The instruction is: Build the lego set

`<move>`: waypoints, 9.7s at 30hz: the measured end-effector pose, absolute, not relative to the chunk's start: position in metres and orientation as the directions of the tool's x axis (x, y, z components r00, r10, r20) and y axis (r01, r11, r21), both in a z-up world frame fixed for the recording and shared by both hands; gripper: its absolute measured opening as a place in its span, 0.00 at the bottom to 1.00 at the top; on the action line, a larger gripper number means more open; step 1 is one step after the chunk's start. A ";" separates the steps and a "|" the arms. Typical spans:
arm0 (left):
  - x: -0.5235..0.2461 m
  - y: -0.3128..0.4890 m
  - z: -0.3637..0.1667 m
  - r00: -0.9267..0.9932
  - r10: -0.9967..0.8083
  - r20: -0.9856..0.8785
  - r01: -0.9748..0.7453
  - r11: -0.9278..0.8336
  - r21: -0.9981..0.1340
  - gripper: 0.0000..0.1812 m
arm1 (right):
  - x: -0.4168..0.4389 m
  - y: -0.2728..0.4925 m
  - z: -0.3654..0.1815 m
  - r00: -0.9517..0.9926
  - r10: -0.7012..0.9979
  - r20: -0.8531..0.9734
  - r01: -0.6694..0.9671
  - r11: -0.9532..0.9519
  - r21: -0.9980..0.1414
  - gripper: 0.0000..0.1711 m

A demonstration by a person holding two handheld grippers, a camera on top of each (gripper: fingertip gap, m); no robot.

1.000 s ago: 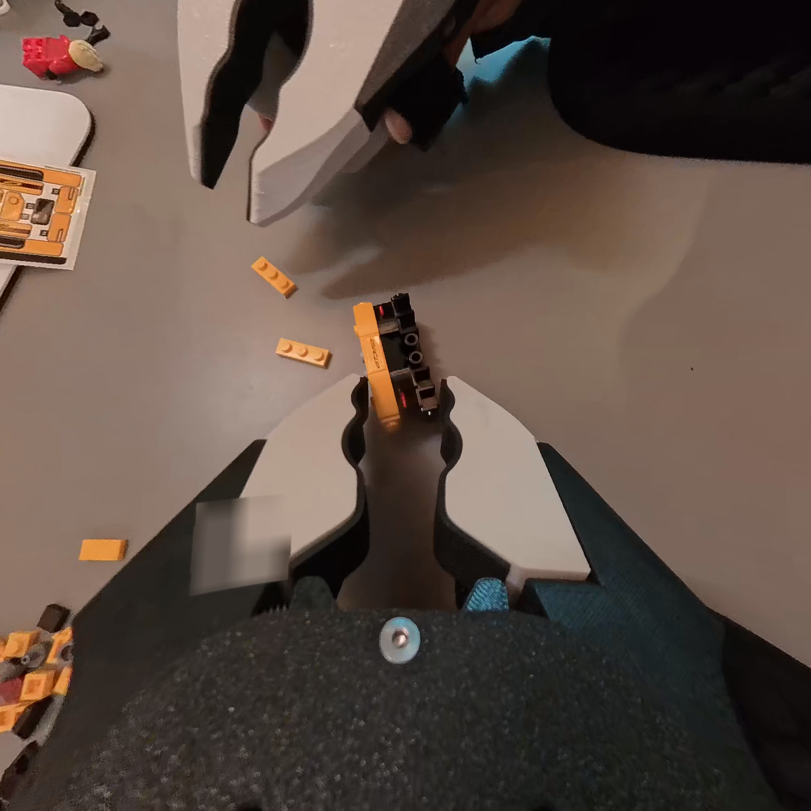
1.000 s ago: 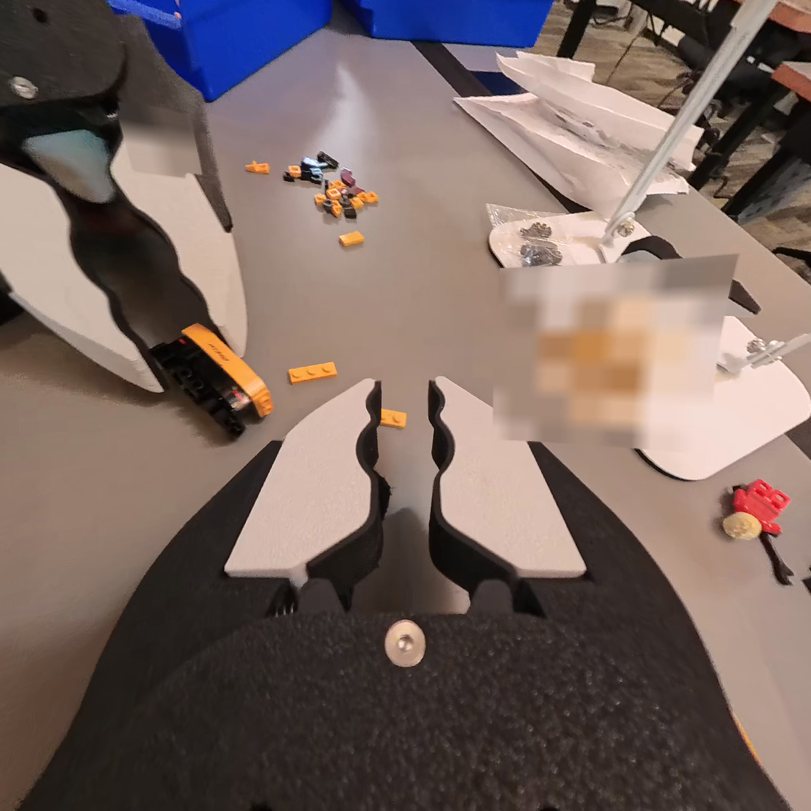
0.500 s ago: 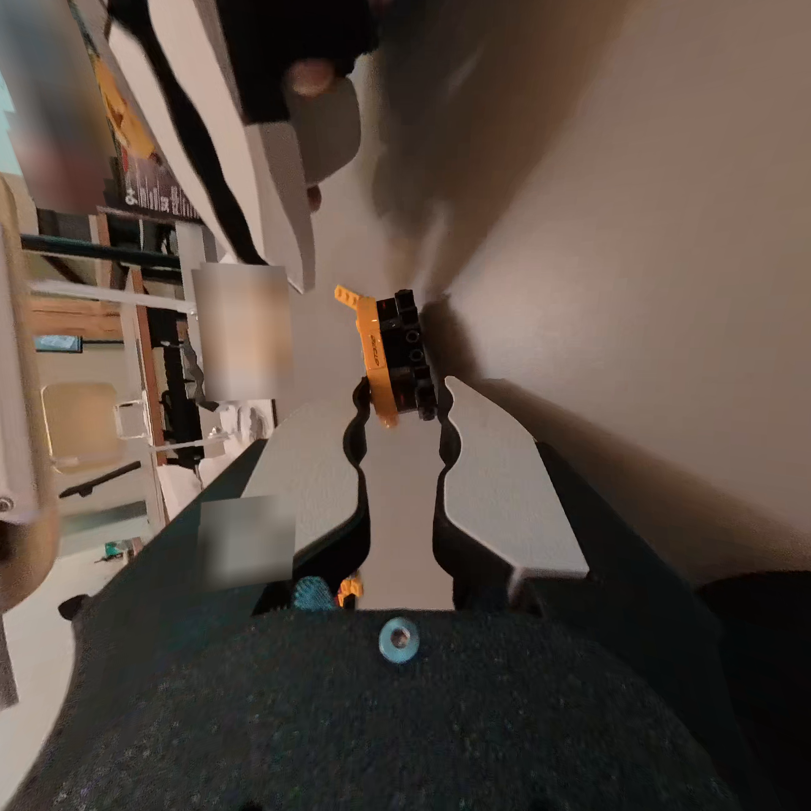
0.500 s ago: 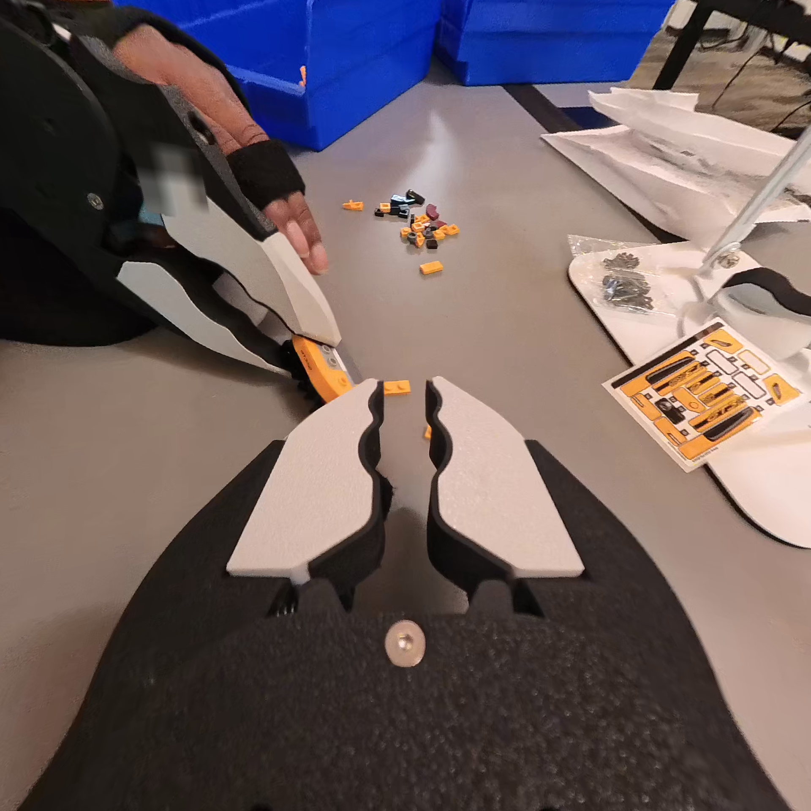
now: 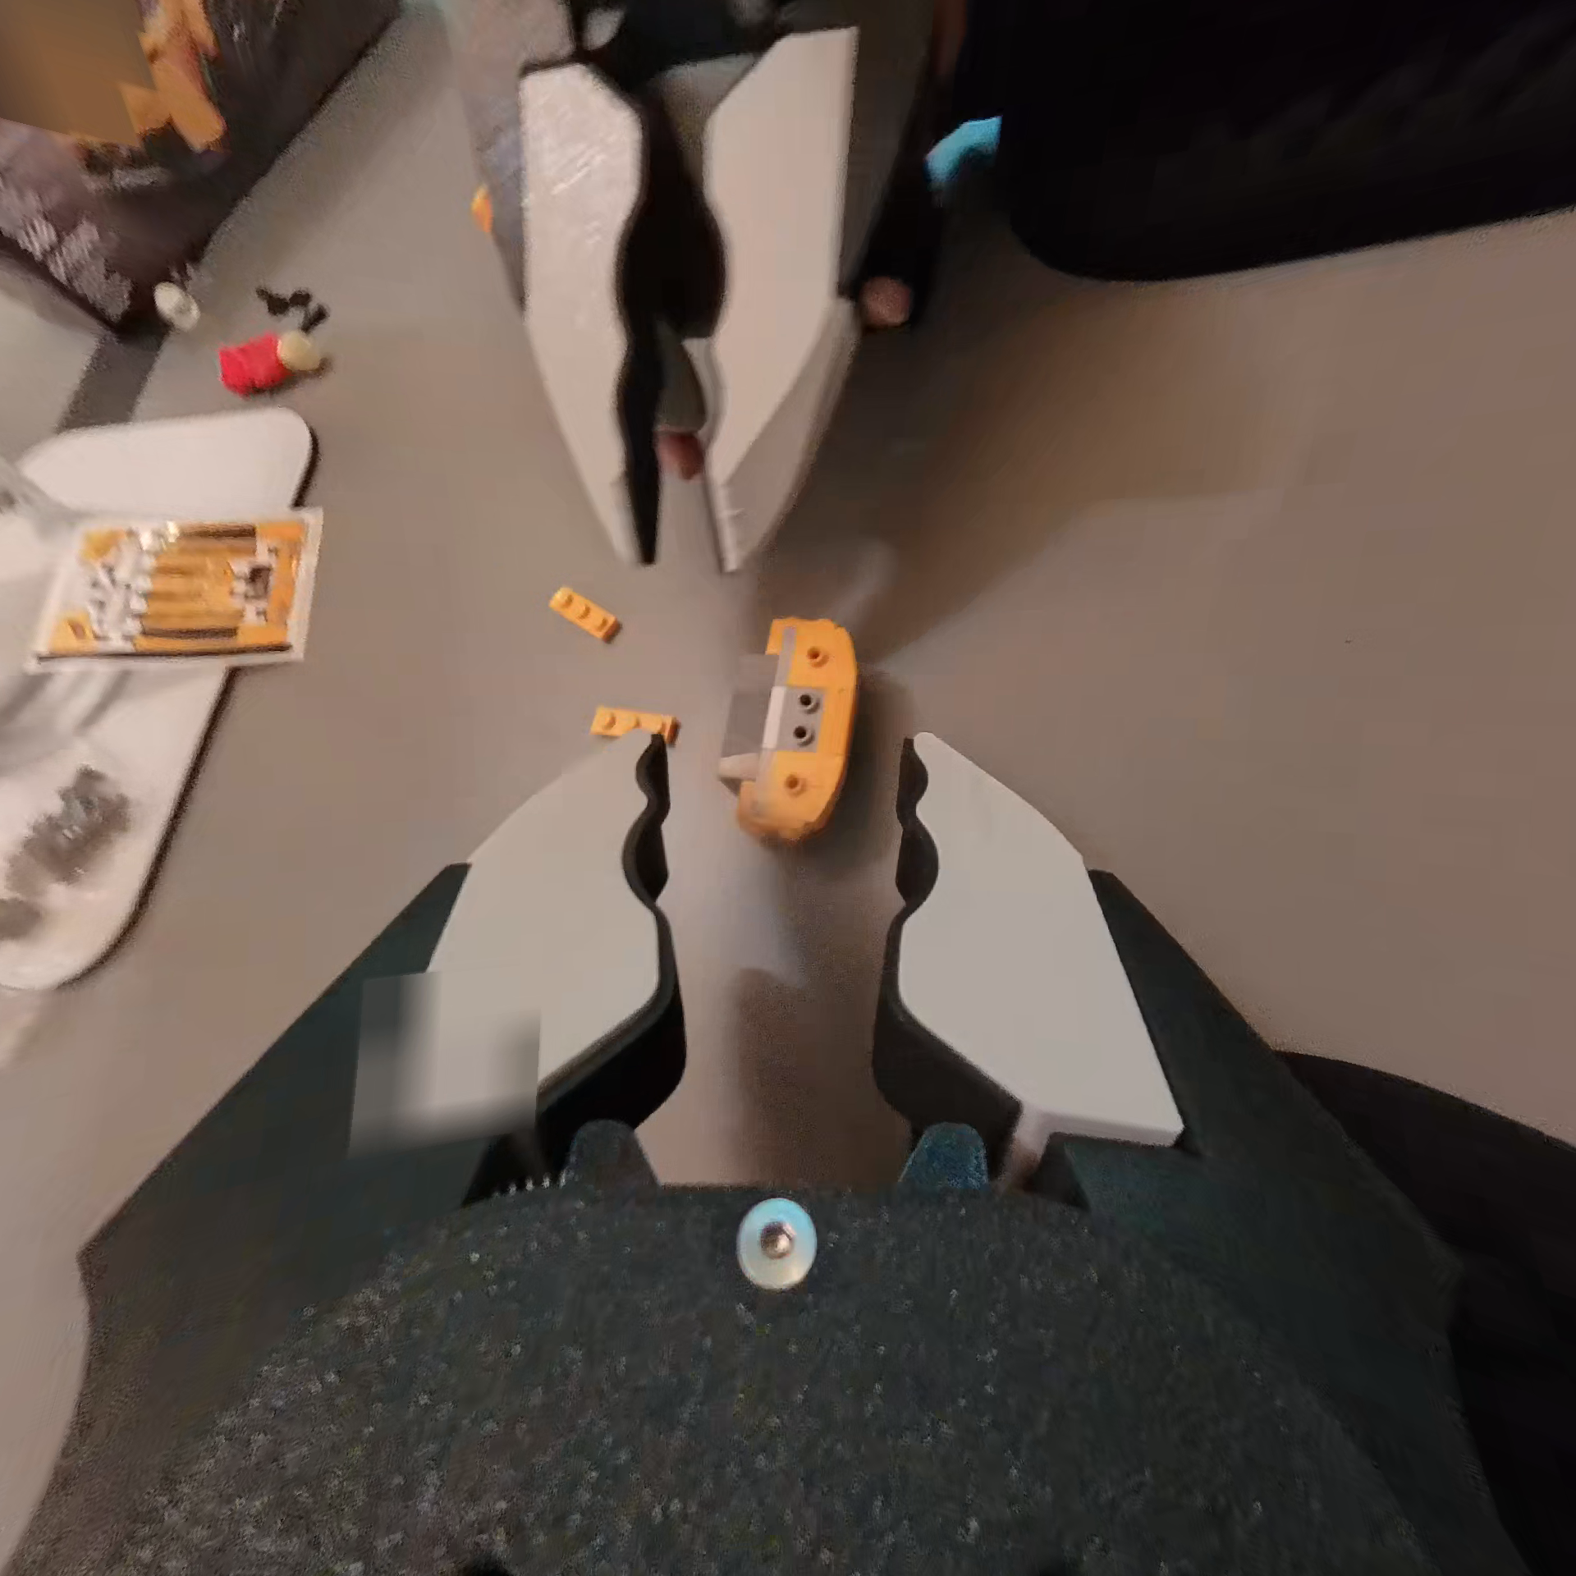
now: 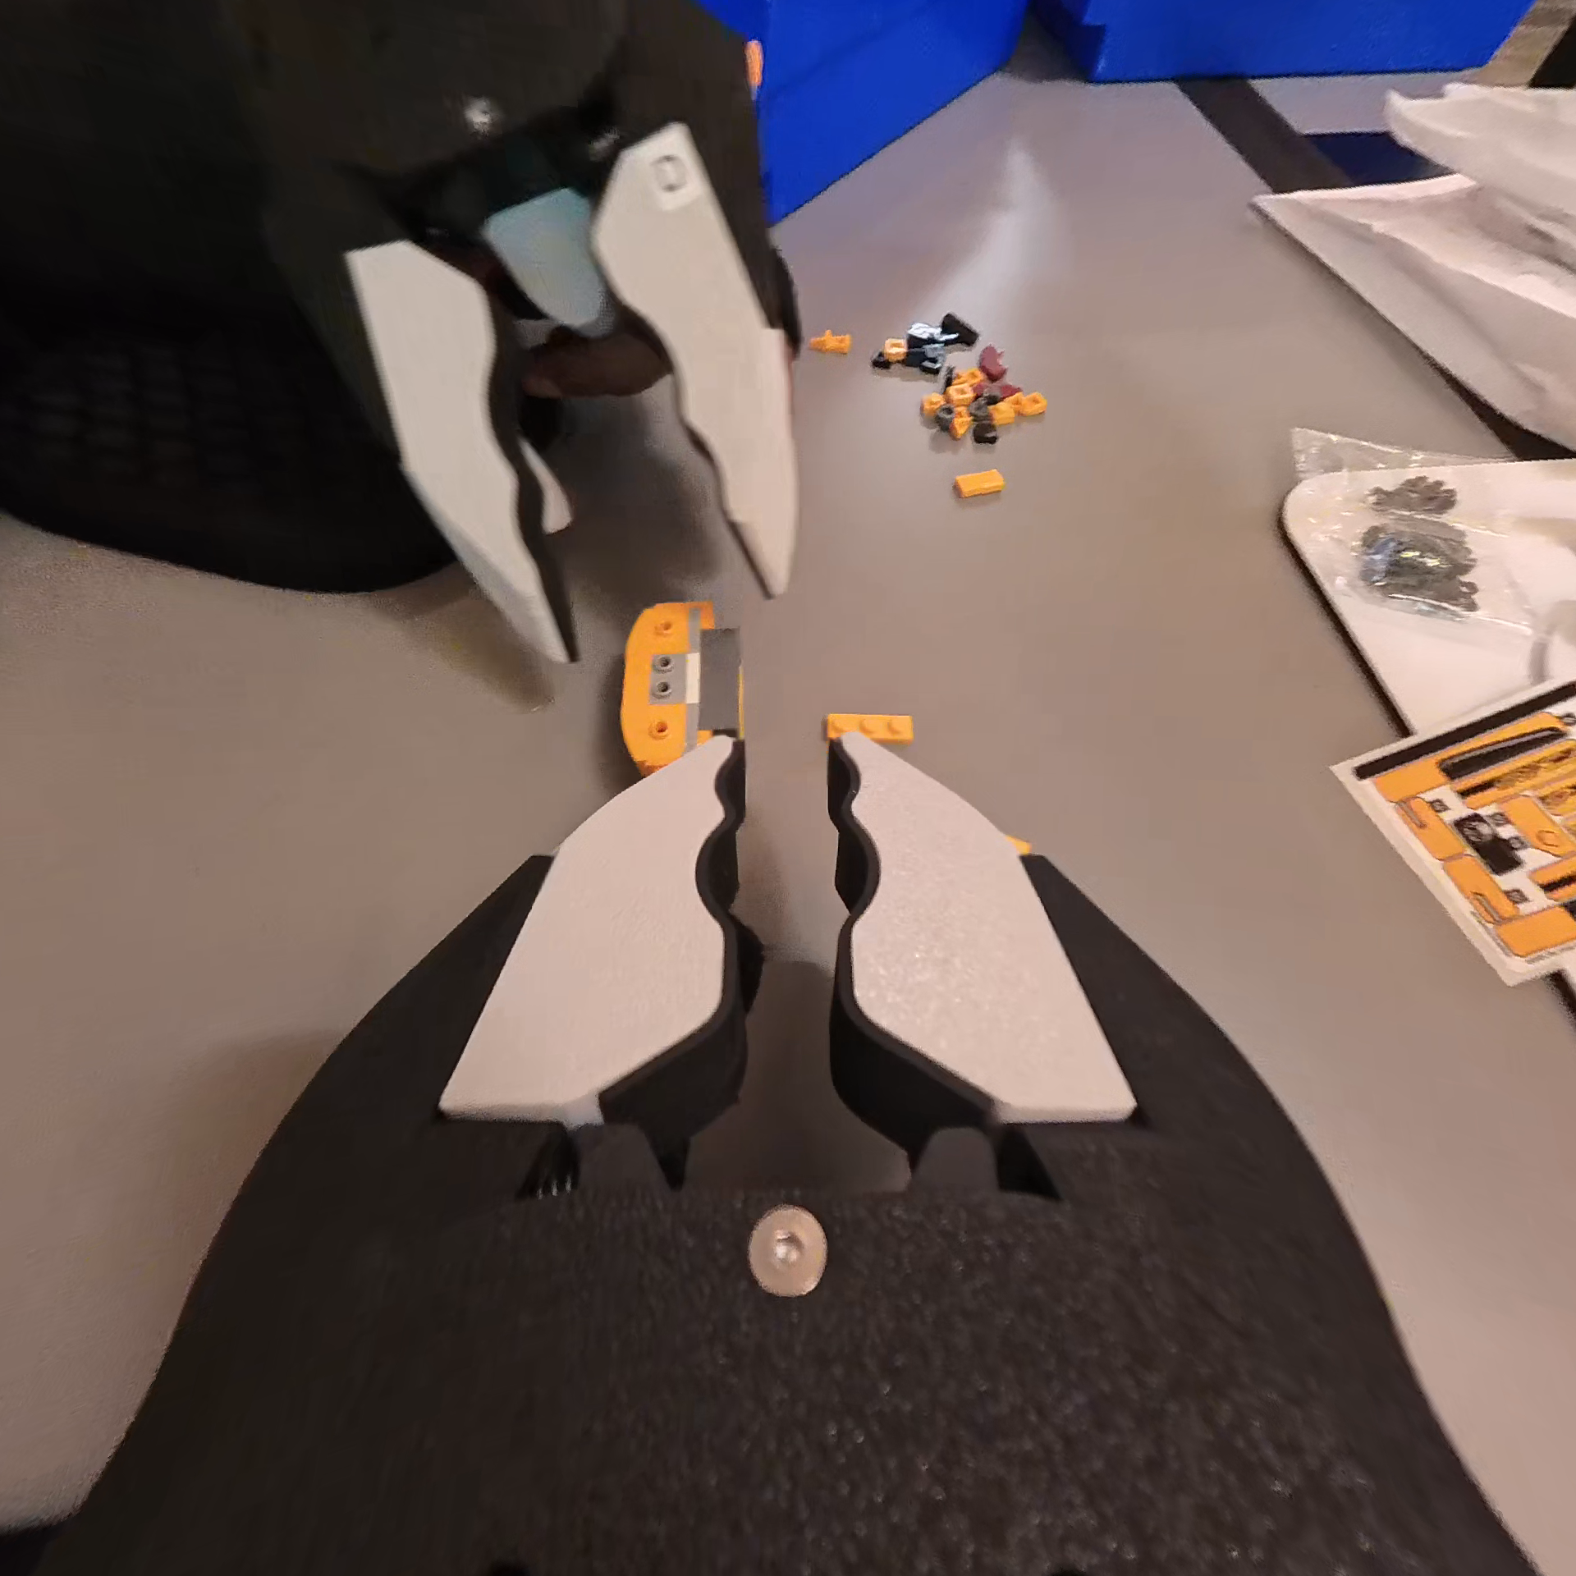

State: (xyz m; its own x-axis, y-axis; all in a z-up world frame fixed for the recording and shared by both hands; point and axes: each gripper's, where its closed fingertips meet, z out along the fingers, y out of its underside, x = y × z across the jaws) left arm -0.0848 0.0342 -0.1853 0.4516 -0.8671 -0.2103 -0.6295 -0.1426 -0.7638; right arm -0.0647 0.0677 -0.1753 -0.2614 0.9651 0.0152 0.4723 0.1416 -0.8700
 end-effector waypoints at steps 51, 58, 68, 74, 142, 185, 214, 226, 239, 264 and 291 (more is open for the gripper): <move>-0.108 0.054 -0.164 0.586 -0.777 -0.231 -0.526 -0.148 -0.838 0.18 | -0.077 0.101 -0.151 0.075 0.891 -0.447 0.431 -0.433 -0.792 0.13; -0.087 0.057 -0.121 0.616 -0.655 -0.437 -0.509 0.092 -0.856 0.12 | -0.087 0.059 -0.104 -0.193 0.558 -0.807 0.326 -0.739 -0.589 0.13; -0.079 0.049 -0.103 0.592 -0.593 -0.546 -0.542 0.208 -0.814 0.04 | -0.092 0.039 -0.092 -0.289 0.375 -0.881 0.342 -0.819 -0.461 0.13; -0.077 0.043 -0.100 0.609 -0.724 -0.326 -0.346 0.128 -0.930 0.05 | -0.086 0.037 -0.087 -0.360 0.437 -0.824 0.352 -0.754 -0.554 0.16; -0.094 0.044 -0.195 0.548 -0.831 -0.096 -0.547 -0.269 -0.793 0.23 | -0.070 0.048 -0.102 -0.319 0.918 -0.235 0.240 -0.162 -0.957 0.04; -0.078 0.028 -0.135 0.414 -0.902 0.122 -0.160 -0.204 -0.966 0.18 | -0.067 0.040 -0.114 -0.350 0.908 -0.230 0.320 -0.115 -0.940 0.04; -0.058 0.020 -0.183 0.407 -0.906 0.118 -0.412 -0.298 -0.861 0.18 | -0.073 0.032 -0.131 -0.339 0.903 -0.263 0.420 -0.104 -0.901 0.04; -0.064 0.014 -0.200 0.412 -0.903 0.125 -0.501 -0.338 -0.796 0.19 | -0.071 0.034 -0.134 -0.327 0.906 -0.268 0.441 -0.104 -0.891 0.04; -0.063 0.016 -0.189 0.407 -0.908 0.098 -0.460 -0.296 -0.837 0.18 | -0.072 0.027 -0.146 -0.299 0.932 -0.206 0.616 0.024 -0.787 0.04; -0.064 0.019 -0.189 0.455 -0.884 0.102 -0.442 -0.324 -0.837 0.18 | -0.083 0.017 -0.160 -0.357 0.925 -0.131 0.773 0.214 -0.598 0.06; -0.061 0.016 -0.188 0.425 -0.902 0.079 -0.453 -0.287 -0.844 0.18 | -0.047 0.048 -0.157 -0.020 0.810 -0.587 0.553 -0.480 -0.681 0.17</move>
